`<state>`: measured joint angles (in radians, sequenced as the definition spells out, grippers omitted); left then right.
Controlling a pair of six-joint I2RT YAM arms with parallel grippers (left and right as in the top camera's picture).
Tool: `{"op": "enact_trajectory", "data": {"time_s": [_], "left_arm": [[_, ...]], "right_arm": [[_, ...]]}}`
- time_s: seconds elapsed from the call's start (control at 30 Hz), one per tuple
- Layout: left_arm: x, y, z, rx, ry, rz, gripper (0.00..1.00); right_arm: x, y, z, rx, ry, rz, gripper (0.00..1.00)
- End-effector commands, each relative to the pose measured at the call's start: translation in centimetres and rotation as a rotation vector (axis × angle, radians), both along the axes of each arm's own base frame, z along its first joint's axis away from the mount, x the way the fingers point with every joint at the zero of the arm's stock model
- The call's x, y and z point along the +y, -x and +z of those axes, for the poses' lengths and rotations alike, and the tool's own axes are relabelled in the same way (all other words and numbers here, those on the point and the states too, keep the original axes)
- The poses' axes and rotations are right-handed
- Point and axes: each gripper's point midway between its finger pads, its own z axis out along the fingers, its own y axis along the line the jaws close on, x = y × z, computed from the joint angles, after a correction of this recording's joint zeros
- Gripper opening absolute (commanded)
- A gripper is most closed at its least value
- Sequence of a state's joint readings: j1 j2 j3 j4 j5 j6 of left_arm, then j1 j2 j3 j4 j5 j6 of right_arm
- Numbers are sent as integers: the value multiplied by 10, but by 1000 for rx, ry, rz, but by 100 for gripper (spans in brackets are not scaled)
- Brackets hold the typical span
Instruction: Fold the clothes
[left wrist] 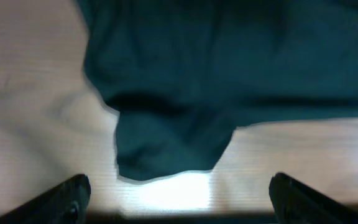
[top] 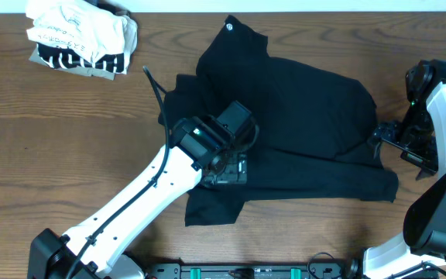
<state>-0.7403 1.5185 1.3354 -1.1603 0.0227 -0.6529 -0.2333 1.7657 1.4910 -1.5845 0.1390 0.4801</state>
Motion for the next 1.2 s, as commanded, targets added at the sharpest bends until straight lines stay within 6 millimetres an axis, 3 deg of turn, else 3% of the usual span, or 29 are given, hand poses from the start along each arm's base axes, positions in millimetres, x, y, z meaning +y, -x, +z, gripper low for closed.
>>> {"op": "enact_trajectory", "data": {"time_s": [0.0,0.07,0.17,0.23,0.37,0.53,0.6,0.8,1.17], "left_arm": [[1,-16,-1,-53,-11,-28,93],[-1,-22,-5,-58,-7,-21,84],[-3,-28,-14,-49,-18,-23,56],[-5,-32,-21,-43,-28,-20,41],[-7,-36,-40,-9,-59,-21,30],[-6,-34,-62,50,-107,-22,23],[-6,-34,-66,60,-116,-23,23],[-6,-35,-67,59,-115,-23,23],[-7,-35,-67,58,-114,-22,23]], "right_arm": [[-3,-8,3,-59,20,3,90],[-5,-14,0,-85,26,3,72],[-7,-22,-5,-118,34,3,46],[-6,-28,-8,-146,28,0,27],[4,-45,-15,-220,-36,-10,5],[8,-80,-26,-368,-84,67,6],[9,-97,-26,-437,-98,107,1],[8,-139,-31,-581,-107,135,1],[4,-179,-105,-579,-141,152,1]]}}
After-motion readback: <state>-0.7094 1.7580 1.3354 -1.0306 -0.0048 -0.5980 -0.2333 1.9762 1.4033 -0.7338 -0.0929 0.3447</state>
